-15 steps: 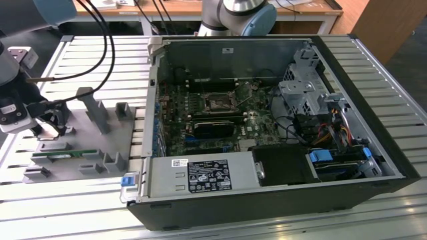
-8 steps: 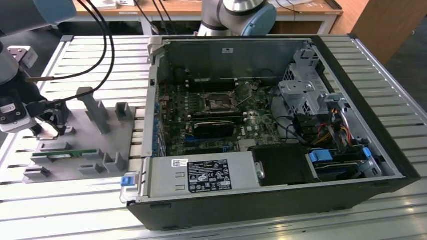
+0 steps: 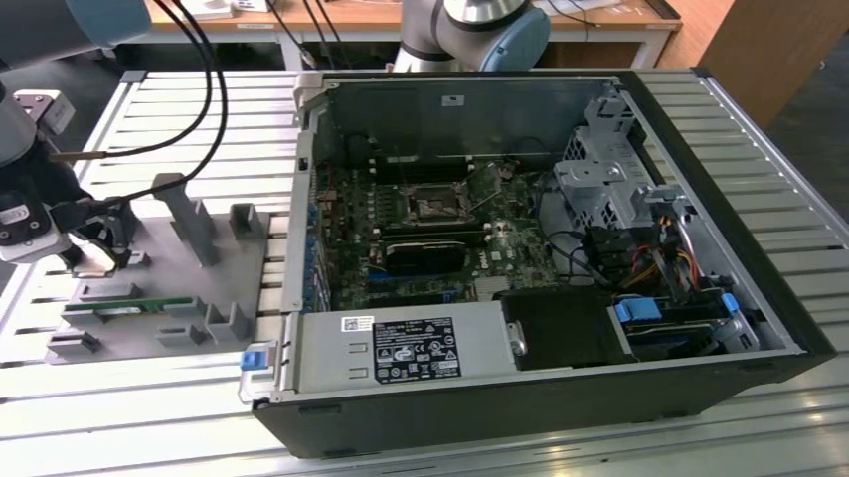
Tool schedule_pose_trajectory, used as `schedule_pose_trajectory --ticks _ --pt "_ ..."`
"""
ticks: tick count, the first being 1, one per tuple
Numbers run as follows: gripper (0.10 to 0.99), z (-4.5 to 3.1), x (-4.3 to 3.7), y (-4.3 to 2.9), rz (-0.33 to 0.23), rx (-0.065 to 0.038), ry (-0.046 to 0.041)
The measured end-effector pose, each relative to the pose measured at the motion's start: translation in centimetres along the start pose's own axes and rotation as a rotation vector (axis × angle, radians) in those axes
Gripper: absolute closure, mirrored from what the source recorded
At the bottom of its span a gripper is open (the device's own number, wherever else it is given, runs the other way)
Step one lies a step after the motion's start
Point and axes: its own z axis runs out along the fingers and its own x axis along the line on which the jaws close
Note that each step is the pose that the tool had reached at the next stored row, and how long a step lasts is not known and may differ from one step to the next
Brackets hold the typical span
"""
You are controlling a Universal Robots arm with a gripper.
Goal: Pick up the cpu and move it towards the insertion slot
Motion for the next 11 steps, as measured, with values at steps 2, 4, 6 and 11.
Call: schedule_pose_trajectory --ticks 2,4,6,11 --pt "0.537 -0.05 0.00 0.00 0.001 0.000 -0.0003" --pt "0.537 -0.11 0.00 0.01 0.001 0.000 -0.0003" --pt "0.537 -0.16 0.00 0.01 0.002 0.000 -0.0003" --pt "0.537 -0.27 0.00 0.01 0.003 0.000 -0.0003"
